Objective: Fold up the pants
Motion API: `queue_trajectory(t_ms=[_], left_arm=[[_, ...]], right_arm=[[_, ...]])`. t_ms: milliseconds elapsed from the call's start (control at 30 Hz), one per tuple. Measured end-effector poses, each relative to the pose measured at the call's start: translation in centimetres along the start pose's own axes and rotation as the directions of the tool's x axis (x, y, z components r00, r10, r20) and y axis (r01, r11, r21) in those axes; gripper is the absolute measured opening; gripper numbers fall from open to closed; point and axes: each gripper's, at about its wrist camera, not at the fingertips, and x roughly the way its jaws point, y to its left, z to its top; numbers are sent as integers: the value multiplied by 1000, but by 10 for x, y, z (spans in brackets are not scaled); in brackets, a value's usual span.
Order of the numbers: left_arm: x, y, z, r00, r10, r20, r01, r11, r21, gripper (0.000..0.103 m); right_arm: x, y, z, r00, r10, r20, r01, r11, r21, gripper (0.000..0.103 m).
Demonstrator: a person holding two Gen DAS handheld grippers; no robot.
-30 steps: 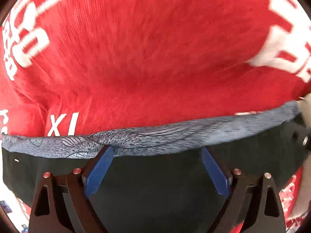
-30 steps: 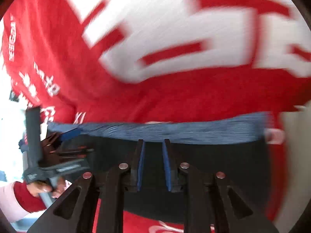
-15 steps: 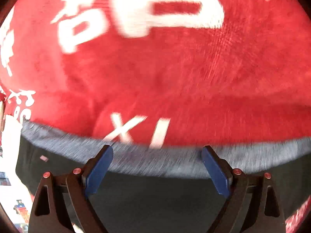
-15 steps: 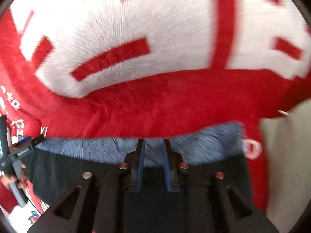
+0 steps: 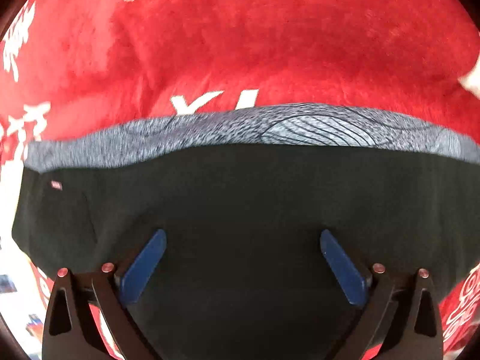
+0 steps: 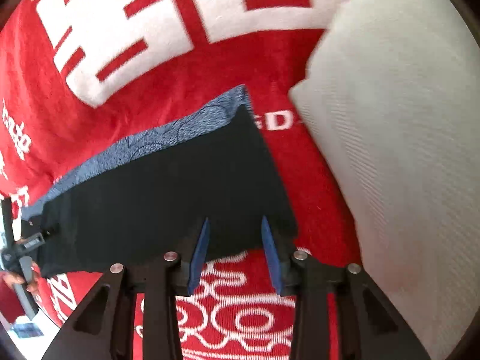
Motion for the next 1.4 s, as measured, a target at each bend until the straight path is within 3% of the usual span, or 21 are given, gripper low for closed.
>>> queue_trajectory(t_ms=[100,333,533,733,833,933,1033,1200,1300,1367,1400], left_arm=[[-7,-5,3,1000,4,-14,-4,1000,-8,103],[-9,-3,-2,1000,-1,-9,0,999,-44,103],[3,11,2,1000,-8,-16,8,1000,-30,103],[0,74,34,996,2,87,7,994,-106,103],[24,108,49,995,73,66,-65,991,-121,103],[47,146,57,998,26,62,-14,981,-194,103],[63,174,65,998,35,53,-22,974,-226,103],[43,203,65,996,44,78,-34,992,-124,103],[38,247,60,993,76,96,-61,987,-150,103],[58,280,63,989,141,44,-132,977,-168,103],[62,296,64,995,79,67,-65,981,-184,103]], right_arm=[[-3,-10,-15,997,-70,6,70,997,37,39],[-15,9,-15,999,-25,38,25,1000,17,41],[1,28,-18,1000,-22,-5,22,999,28,41],[-2,69,-45,1000,-5,-17,4,999,-34,42],[0,93,-60,1000,8,-30,-10,999,-43,42],[7,124,-77,999,17,-38,-19,999,-51,42],[9,154,-94,998,37,-48,-40,998,-47,42],[27,232,-101,994,102,-48,-106,992,-73,42],[41,287,-95,984,168,-52,-173,979,-107,42],[54,320,-95,977,205,-63,-212,970,-124,45],[64,333,-96,974,215,-75,-223,966,-129,45]])
